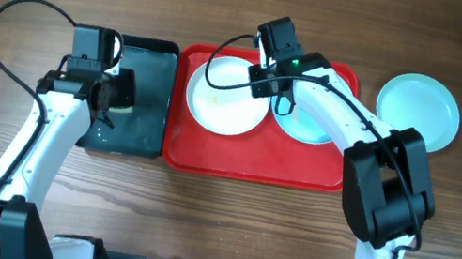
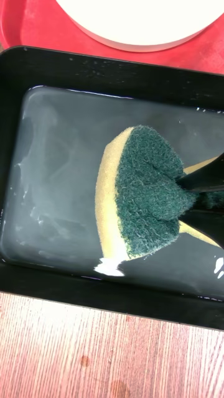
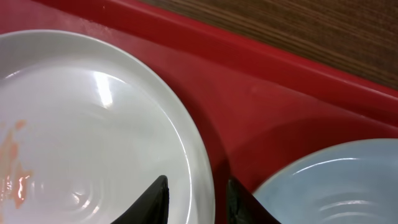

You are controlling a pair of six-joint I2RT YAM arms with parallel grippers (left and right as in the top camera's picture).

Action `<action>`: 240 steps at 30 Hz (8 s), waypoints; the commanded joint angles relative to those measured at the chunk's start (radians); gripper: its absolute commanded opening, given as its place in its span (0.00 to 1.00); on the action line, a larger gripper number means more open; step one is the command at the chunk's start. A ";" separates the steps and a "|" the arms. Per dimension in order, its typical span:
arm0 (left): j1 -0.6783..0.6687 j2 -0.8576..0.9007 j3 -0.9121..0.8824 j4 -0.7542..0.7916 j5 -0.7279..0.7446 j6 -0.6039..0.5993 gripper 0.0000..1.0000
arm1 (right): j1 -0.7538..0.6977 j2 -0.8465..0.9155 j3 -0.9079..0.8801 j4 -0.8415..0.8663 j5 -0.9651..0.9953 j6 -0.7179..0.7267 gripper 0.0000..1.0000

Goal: Clean dirty plates on tray and stack at the side

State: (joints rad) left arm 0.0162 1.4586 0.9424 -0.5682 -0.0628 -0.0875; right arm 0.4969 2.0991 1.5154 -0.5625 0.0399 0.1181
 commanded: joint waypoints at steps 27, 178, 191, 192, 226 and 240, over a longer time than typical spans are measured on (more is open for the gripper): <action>0.006 -0.013 0.021 0.003 -0.010 0.005 0.04 | -0.004 -0.007 -0.015 -0.103 -0.042 -0.064 0.04; -0.453 0.296 0.103 -0.018 0.004 -0.445 0.04 | 0.069 -0.173 -0.267 -0.052 -0.108 0.457 0.04; -0.452 0.361 0.103 0.066 0.226 -0.439 0.04 | 0.069 -0.173 -0.267 -0.051 -0.113 0.455 0.04; -0.452 0.361 0.103 0.082 0.264 -0.427 0.04 | 0.069 -0.173 -0.267 -0.051 -0.119 0.446 0.04; -0.444 0.343 0.103 0.086 -0.063 -0.361 0.04 | 0.069 -0.173 -0.267 -0.051 -0.127 0.424 0.04; -0.444 0.393 0.103 0.091 0.238 -0.361 0.04 | 0.069 -0.173 -0.267 -0.034 -0.199 0.375 0.04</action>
State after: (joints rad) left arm -0.4175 1.8141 1.0496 -0.4702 0.0044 -0.4644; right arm 0.5606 1.9362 1.2522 -0.6147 -0.0856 0.5224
